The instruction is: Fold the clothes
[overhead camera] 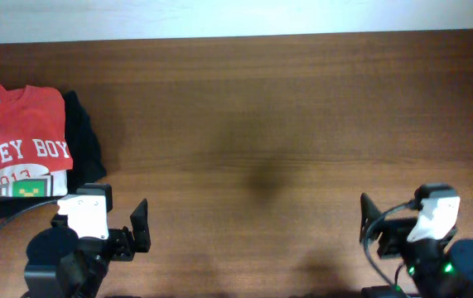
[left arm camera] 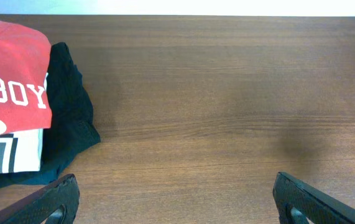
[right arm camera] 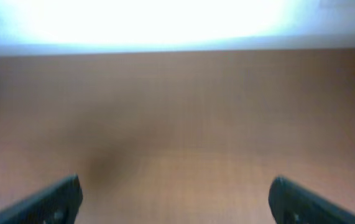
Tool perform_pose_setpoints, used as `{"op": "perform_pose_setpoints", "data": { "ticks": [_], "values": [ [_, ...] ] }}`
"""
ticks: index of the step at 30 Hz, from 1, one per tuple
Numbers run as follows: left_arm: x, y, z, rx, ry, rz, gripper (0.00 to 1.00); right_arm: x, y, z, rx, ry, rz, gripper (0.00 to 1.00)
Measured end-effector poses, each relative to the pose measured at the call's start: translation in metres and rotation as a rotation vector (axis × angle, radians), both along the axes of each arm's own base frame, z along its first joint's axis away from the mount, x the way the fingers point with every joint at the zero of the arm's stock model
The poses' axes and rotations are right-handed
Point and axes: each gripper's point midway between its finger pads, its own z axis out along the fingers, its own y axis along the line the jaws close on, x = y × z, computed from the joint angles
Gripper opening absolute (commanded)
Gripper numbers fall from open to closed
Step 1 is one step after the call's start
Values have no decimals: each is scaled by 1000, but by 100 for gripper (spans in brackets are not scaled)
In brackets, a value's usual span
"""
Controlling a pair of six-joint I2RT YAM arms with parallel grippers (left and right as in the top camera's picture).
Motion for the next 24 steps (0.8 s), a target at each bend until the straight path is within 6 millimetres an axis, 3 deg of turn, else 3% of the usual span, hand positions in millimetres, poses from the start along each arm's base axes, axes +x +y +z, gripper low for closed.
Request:
{"op": "perform_pose_setpoints", "data": {
  "ticks": [1, 4, 8, 9, 10, 12, 24],
  "values": [
    [0, 0, -1, 0, 4, 0, 99, 0, 2, -16, 2, -59, 11, 99],
    [0, 0, -1, 0, 5, 0, 99, 26, 9, -26, 20, -377, 37, 99],
    [0, 0, 0, 0, 2, 0, 99, 51, 3, -47, 10, -472, -4, 99],
    [0, 0, -1, 0, 2, 0, 99, 59, 1, -71, -22, -463, -18, 99],
    [0, 0, -1, 0, 2, 0, 99, 62, 0, -78, -30, -478, -22, 98],
    [0, 0, -1, 0, 3, 0, 99, 64, 0, -122, -63, -335, -15, 99],
    [0, 0, -1, 0, 3, 0, 99, 63, 6, -122, -105, -339, 24, 99]
  ]
}}
